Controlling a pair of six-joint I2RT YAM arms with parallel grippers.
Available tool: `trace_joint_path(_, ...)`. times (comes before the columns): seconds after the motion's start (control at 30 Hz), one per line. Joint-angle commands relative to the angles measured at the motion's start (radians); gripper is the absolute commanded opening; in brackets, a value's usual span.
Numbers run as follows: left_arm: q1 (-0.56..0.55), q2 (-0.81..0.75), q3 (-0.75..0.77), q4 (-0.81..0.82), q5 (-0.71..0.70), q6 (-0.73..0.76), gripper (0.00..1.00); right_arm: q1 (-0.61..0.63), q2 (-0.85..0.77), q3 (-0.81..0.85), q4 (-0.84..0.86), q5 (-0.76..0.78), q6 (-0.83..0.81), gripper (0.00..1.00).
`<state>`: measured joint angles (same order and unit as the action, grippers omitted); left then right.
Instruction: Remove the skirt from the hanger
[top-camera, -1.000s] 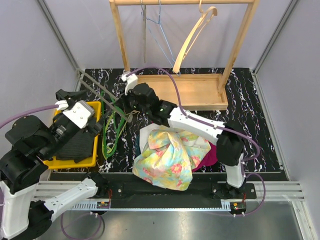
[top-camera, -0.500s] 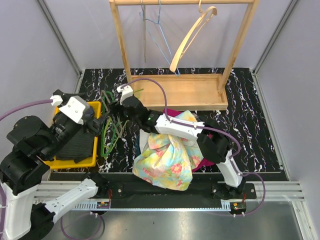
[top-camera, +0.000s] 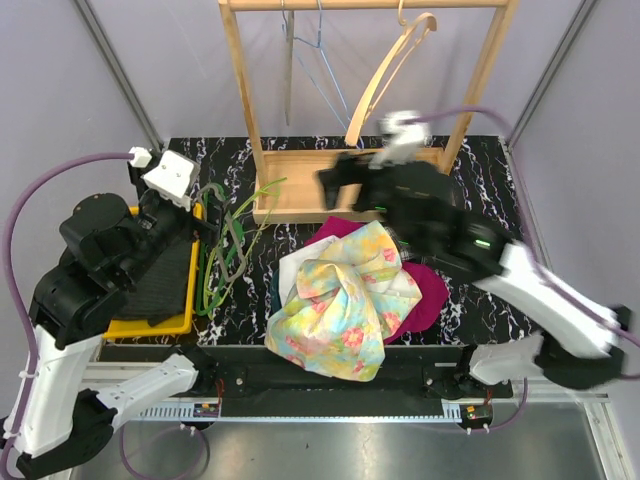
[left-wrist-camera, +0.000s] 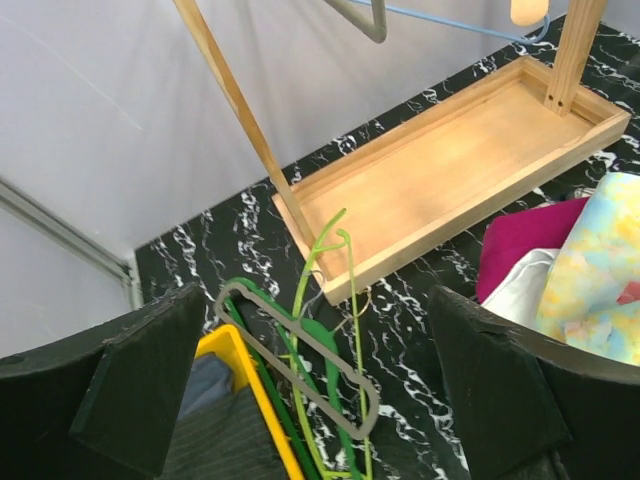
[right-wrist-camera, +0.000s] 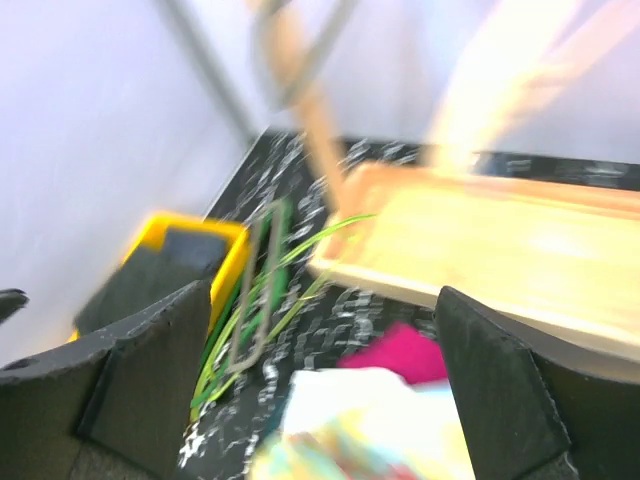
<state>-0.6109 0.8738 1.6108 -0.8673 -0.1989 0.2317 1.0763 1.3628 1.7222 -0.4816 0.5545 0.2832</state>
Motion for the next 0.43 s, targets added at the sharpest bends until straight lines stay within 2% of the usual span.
trace_joint_path(0.0, 0.014, -0.047, -0.093, 0.016, 0.027, -0.127, 0.99, 0.002, -0.227, -0.104, -0.339, 0.266, 0.08, 1.0)
trace_joint_path(0.13, 0.091, -0.059, -0.163, 0.014, 0.049, -0.206, 0.99, 0.001, -0.372, -0.17, -0.41, 0.205, 0.158, 1.0)
trace_joint_path(0.4, 0.14, -0.025, -0.114, 0.062, 0.041, -0.206, 0.99, 0.001, -0.334, -0.141, -0.471, 0.22, 0.14, 1.0)
